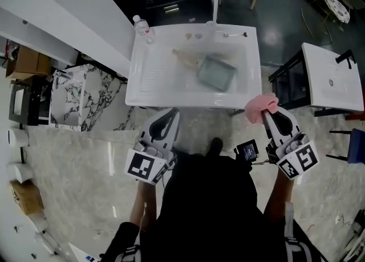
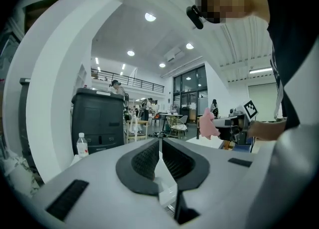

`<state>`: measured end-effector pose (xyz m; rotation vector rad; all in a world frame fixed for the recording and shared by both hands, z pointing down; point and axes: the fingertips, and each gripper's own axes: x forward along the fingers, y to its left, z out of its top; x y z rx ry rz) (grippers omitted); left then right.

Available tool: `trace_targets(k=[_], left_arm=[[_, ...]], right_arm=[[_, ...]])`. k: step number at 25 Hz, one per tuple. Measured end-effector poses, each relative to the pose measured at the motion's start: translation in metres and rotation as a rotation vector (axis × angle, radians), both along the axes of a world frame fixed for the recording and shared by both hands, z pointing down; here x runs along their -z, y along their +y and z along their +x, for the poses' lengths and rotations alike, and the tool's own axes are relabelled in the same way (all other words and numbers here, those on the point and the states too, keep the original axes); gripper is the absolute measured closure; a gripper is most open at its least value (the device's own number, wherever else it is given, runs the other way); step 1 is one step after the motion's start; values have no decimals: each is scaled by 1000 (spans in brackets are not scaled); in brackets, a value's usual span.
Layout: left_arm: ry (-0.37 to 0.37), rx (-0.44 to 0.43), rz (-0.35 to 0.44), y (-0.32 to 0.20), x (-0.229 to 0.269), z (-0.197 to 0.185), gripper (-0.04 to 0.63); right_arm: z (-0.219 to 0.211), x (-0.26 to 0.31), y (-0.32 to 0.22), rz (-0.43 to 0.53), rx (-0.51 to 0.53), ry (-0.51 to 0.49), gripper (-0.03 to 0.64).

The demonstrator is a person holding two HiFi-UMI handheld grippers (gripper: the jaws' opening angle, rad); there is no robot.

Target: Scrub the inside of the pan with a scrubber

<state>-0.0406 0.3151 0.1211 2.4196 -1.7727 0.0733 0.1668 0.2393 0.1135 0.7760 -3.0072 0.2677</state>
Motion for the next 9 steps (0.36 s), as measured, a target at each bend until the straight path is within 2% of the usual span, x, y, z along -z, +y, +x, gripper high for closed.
trace_targets(k=[9], left_arm=[[-28, 13, -10, 8, -9, 3, 549]], right_arm=[[11, -2, 9, 15, -28, 4, 581]])
